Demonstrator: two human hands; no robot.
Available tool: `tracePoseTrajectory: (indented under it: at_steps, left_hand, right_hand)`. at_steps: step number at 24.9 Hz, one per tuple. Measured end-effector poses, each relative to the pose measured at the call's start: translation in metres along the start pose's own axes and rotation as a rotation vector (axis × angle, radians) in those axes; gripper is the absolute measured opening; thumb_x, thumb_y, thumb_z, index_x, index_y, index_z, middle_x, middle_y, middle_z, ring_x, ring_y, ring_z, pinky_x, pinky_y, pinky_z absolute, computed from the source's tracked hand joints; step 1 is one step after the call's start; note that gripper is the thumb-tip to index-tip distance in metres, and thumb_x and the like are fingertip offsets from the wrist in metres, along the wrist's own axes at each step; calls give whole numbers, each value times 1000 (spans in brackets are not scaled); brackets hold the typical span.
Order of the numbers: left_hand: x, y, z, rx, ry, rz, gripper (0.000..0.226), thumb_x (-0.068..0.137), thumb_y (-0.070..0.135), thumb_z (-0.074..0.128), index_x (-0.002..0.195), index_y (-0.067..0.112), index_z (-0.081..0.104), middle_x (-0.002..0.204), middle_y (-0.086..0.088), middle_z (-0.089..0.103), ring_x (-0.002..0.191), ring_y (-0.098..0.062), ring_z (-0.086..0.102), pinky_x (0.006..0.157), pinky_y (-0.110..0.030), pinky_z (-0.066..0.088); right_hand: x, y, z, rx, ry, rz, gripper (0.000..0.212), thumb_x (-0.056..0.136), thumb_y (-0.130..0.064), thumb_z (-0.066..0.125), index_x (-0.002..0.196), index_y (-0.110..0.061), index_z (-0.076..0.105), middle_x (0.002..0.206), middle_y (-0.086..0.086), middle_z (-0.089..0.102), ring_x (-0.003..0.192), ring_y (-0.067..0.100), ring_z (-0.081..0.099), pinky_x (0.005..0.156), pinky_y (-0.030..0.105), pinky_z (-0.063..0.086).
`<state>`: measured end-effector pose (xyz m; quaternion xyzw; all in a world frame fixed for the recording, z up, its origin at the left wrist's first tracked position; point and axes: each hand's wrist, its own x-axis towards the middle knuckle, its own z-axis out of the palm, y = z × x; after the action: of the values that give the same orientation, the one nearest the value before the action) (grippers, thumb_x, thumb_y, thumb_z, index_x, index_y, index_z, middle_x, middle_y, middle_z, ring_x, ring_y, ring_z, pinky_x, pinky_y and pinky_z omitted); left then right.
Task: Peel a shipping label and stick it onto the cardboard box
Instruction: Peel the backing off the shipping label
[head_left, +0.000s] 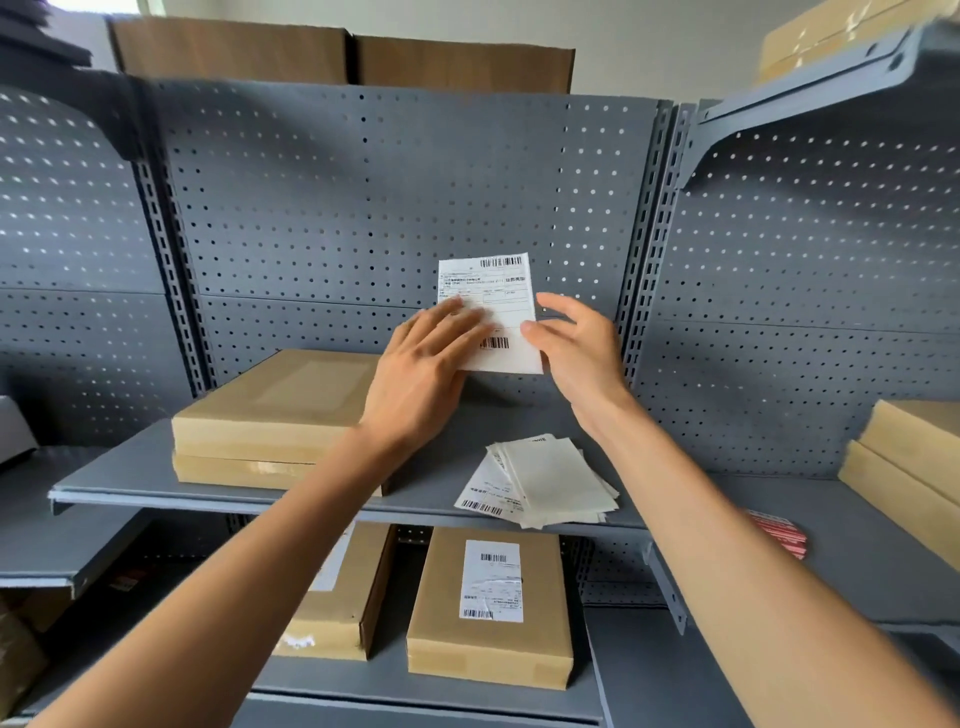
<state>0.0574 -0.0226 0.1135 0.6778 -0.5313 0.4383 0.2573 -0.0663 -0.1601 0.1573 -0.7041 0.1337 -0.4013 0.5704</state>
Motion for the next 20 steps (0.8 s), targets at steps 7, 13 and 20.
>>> tracePoseTrajectory:
  at_steps: [7,13,20]
  left_hand:
    - [10,-52,-11,8,1,-37,52,88,2,56,138,16,61,153,-11,49,143,-34,41,94,-51,51]
    - [-1,-117,-27,-48,-1,-70,47,98,13,53,145,17,54,159,-12,40,146,-35,35,97,-56,51]
    - [-20,-192,-38,-89,-30,-61,43,102,27,48,145,23,53,159,-8,40,145,-34,35,92,-53,53]
  right_hand:
    - [19,-10,51,48,86,-70,35,87,0,64,121,-7,64,93,7,76,87,18,73,85,29,56]
    - [31,-12,112,67,179,-102,30,89,1,63,119,-4,65,95,5,75,87,12,71,87,30,56]
    - [39,-12,180,66,239,-131,24,90,2,63,113,-6,67,92,-2,73,80,3,70,79,21,57]
